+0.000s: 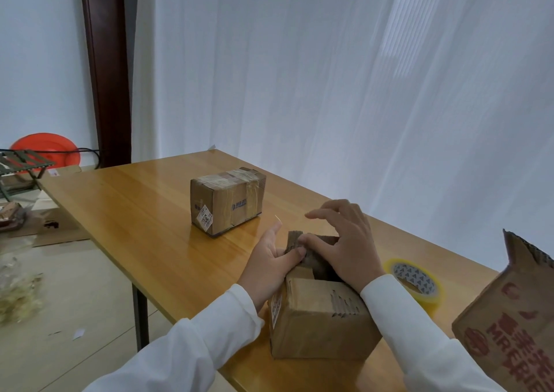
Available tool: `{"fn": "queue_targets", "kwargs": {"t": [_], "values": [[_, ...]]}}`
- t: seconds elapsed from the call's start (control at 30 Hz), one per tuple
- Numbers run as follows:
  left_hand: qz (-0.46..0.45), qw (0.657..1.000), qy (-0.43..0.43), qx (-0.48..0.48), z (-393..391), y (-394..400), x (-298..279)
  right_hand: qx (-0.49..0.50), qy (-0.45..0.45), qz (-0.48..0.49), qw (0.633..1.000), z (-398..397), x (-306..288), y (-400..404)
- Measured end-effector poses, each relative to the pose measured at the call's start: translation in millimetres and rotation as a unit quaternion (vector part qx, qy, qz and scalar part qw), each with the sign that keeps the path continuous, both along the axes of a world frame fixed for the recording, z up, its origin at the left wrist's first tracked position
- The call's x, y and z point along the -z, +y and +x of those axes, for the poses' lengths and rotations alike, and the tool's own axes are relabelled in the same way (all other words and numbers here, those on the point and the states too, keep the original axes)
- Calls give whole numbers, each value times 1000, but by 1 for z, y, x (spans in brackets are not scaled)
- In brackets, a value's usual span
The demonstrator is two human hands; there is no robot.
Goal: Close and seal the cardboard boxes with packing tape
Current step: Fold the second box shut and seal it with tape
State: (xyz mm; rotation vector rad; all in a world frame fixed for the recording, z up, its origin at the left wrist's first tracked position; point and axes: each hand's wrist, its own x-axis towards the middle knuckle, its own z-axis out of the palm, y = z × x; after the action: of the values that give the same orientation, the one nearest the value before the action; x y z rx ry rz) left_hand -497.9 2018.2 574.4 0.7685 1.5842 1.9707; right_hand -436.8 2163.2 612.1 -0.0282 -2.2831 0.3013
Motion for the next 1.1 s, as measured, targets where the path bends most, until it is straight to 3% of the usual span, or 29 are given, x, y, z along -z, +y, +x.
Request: {"fn": "queue_targets", "kwargs": {"t": [0.07,0.27,0.43,0.53,0.63,0.73,0.87,1.1], "values": [[-2,1000,2,-7,1,0,0,7,20,-9,1000,2,-3,-1],[0,1000,9,6,0,0,1,-10,-101,-50,994,2,-16,-2],[14,1000,11,14,2,-1,-2,-14,-140,-116,983,-4,-26,-9],[14,1000,6,15,2,-1,-2,14,-116,-104,988,-8,-19,-10],[3,1000,2,12,1,0,-1,21,1,-150,988,-5,-16,-8],[-1,1000,-6,4,-1,0,2,-21,79,-25,996,3,-17,-3],[11,1000,-21,6,0,0,1,-32,-20,121,992,3,-7,2],[26,999,-22,-1,3,0,0,-19,-66,57,996,-3,-2,-3]]}}
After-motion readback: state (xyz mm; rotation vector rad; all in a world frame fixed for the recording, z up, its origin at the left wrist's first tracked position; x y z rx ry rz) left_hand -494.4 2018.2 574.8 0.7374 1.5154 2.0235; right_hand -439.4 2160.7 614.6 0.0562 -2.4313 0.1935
